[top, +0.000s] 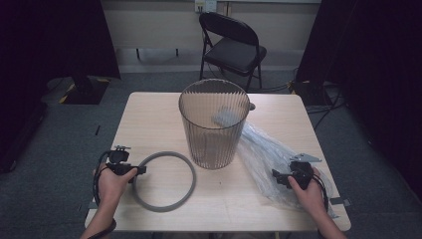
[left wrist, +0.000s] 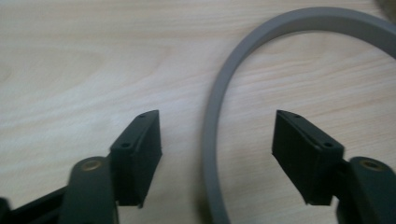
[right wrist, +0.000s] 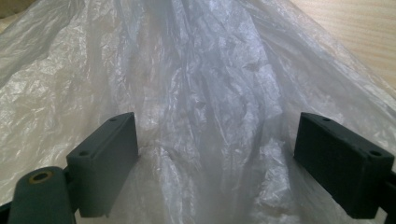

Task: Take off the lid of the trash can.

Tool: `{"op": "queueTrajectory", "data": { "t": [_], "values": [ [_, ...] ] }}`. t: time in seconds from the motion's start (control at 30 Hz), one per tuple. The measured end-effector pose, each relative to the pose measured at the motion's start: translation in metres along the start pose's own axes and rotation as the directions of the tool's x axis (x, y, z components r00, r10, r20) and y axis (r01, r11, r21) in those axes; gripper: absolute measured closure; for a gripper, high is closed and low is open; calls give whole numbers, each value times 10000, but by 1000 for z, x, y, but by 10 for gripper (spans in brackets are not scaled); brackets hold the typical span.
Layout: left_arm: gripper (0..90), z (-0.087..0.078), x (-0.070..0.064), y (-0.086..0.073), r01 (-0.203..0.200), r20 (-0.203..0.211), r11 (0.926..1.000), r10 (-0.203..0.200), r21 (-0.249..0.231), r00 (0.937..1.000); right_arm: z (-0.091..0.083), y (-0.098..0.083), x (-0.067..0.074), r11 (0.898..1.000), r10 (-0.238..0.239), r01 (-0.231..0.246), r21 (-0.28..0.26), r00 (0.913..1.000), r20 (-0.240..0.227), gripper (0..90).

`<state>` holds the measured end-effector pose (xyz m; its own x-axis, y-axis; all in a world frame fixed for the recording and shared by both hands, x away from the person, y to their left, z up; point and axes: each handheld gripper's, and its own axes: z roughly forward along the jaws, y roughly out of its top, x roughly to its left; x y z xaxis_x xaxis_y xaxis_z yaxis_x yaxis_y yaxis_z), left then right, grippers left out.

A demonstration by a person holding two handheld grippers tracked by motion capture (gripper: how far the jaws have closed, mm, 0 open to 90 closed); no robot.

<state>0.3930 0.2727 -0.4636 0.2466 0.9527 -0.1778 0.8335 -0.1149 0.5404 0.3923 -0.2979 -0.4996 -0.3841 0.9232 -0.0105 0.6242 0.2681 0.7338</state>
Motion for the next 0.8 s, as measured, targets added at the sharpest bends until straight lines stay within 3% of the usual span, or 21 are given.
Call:
{"op": "queueTrajectory", "data": {
  "t": [0.13, 0.23, 0.27, 0.33, 0.43, 0.5, 0.7, 0.8],
  "values": [
    [244, 3, -13, 2, -726, 345, 9967, 738, -355, 9967, 0, 0, 0, 10000, 0, 0, 0, 10000, 0, 128],
    [194, 7, -21, 4, -918, 569, 9935, 957, -670, 9938, 0, 0, 0, 10000, 2, -2, 1, 10000, 1, 128],
    [177, 9, -25, 4, -982, 752, 9923, 1039, -758, 9917, 0, 0, 0, 10000, 3, -3, 1, 10000, 0, 128],
    [177, 12, -30, 4, -1555, 962, 9837, 1640, -901, 9818, 0, 0, 0, 10000, 0, 0, 0, 10000, 1, 128],
    [173, 18, -37, 2, -1624, 1208, 9809, 1749, -1067, 9771, 0, 0, 0, 10000, 1, -1, -1, 10000, -2, 128],
    [168, 24, -41, 1, -1973, 1211, 9760, 2076, -917, 9707, 0, 0, 0, 10000, 1, -1, -1, 10000, 1, 128],
    [168, 34, -46, -4, -2119, 1155, 9727, 2222, -944, 9681, 0, 0, 0, 10000, 0, 0, -1, 10000, -2, 128],
    [153, 37, -47, -8, -2575, 1070, 9576, 2717, -1294, 9564, 0, 0, 0, 10000, 2, -2, 0, 10000, -2, 128]
  ]
}}
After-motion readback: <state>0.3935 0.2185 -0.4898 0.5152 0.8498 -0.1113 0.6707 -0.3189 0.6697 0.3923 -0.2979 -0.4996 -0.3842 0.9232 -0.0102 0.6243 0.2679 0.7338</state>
